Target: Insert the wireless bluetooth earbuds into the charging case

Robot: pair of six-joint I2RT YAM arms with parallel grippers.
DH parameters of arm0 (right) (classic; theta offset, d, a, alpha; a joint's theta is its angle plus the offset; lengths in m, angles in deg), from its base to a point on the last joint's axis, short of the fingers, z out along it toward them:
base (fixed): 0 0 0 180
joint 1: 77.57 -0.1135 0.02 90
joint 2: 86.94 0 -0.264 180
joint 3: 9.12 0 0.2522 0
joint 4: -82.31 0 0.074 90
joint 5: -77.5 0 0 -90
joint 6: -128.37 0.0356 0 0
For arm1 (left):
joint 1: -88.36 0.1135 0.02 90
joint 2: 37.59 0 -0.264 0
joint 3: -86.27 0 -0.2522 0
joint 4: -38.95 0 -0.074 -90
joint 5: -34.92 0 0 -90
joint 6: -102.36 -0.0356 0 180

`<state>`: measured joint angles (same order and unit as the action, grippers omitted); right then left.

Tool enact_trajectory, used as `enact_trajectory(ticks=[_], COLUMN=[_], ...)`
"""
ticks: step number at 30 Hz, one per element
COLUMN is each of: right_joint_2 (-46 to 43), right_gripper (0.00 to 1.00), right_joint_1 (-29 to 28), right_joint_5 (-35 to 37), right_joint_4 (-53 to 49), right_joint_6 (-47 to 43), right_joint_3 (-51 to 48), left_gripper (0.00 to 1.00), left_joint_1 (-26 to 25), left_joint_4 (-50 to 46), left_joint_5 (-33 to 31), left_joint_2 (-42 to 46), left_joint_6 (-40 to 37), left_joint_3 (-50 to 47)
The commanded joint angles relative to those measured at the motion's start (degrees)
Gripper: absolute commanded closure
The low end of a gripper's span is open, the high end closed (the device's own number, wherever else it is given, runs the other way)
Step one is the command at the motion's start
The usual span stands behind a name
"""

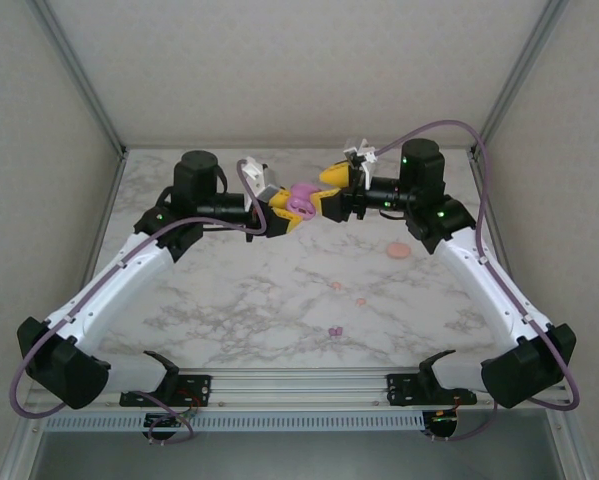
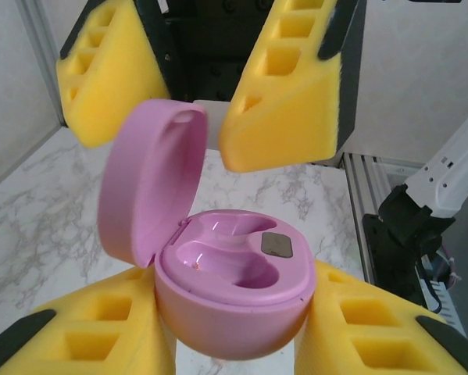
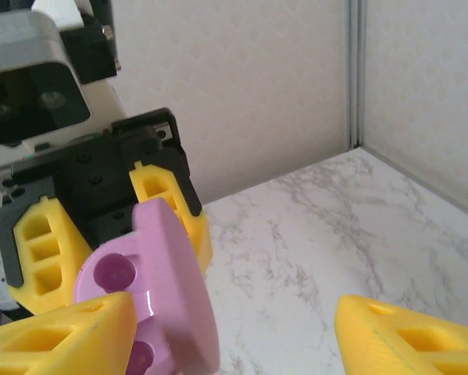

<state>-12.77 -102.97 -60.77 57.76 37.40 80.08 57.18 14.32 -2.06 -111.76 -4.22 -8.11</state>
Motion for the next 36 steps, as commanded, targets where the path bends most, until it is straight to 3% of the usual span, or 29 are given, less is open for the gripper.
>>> enact_trajectory(ticks=[1,7,11,14,17,21,26,36], right_joint_2=[-0.32,-2.52,-5.47,-6.75,-5.94,-4.32,-2.15,1.17], right_gripper=[0.3,0.26,0.27,0.38,0.48,0.5,0.55,0.57], right_joint_1=[0.09,0.05,0.17,1.77,4.47,5.09,4.31,-10.92], right_joint_5=[3.54,5.01,22.09,36.49,42.25,38.47,31.78,37.1], right_joint_4=[-2.58,-6.14,-14.65,-24.16,-33.65,-38.74,-35.59,-31.31], right_joint_6=[4.02,8.18,12.66,18.31,24.57,28.41,34.51,45.43], right_joint_3=[3.53,6.08,7.47,6.97,5.01,-1.85,-12.66,-25.05], left_gripper=[0.78,0.8,0.81,0.81,0.81,0.8,0.8,0.8], left_joint_1=[-0.29,-0.29,-0.2,-0.12,-0.11,-0.12,-0.2,-0.21], left_joint_4=[10.29,25.05,32.58,35.24,36.18,34.82,33.55,32.07], left_joint_5=[-1.76,-9.5,-15.38,-19.76,-23.04,-25.42,-26.71,-25.4], left_joint_2=[1.87,3.67,4.89,7.36,10.63,15.13,19.21,22.64], left_joint_6=[7.37,17.16,22.79,24.31,25.4,25.56,25.6,25.63], left_joint_3=[-3.46,-11.37,-16.1,-19.91,-22.93,-25.83,-28.47,-30.29])
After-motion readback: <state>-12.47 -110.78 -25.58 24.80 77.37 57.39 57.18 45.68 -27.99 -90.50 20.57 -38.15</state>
